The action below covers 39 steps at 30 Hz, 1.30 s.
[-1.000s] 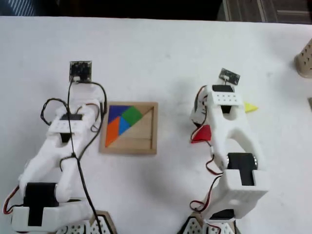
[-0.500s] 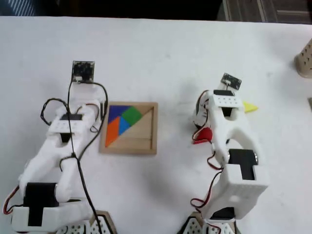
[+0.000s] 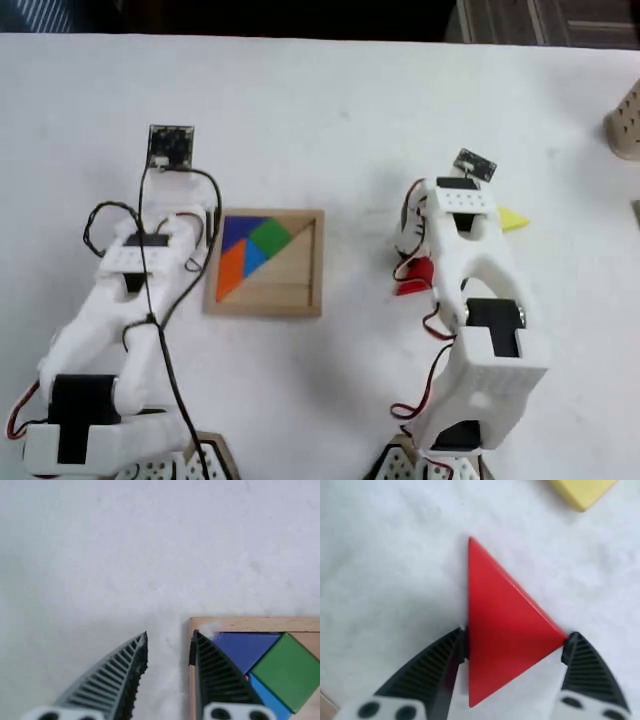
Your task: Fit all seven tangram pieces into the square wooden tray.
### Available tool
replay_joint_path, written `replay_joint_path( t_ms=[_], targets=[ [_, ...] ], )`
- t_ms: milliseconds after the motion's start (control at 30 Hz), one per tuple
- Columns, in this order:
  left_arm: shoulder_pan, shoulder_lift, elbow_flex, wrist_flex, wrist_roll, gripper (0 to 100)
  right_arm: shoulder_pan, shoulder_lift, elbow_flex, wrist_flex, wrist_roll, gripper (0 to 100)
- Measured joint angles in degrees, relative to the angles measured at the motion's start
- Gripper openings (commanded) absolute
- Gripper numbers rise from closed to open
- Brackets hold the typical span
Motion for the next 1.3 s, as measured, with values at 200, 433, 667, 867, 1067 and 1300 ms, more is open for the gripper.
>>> replay_joint_path(
  t_ms=[200,433,667,867,1067,1300],
  targets=[
    [0.00,0.00,0.00,0.00,0.00,16,0.00,0.00,0.00,0.09,0.00,24.1],
    [0.00,0.00,0.00,0.00,0.00,16,1.76,0.00,-0.62,0.44,4.04,22.3],
    [0.00,0.00,0.00,0.00,0.00,16,1.93,0.00,-0.62,0.44,4.66,22.5],
    [0.00,0.00,0.00,0.00,0.00,16,2.02,0.09,-1.76,2.73,10.37,26.8],
    [0.00,0.00,0.00,0.00,0.00,16,5.54,-3.43,-2.11,3.87,12.75,28.9],
    [0.00,0.00,0.00,0.00,0.00,16,5.54,-3.60,-2.11,1.85,13.27,28.9]
  ],
)
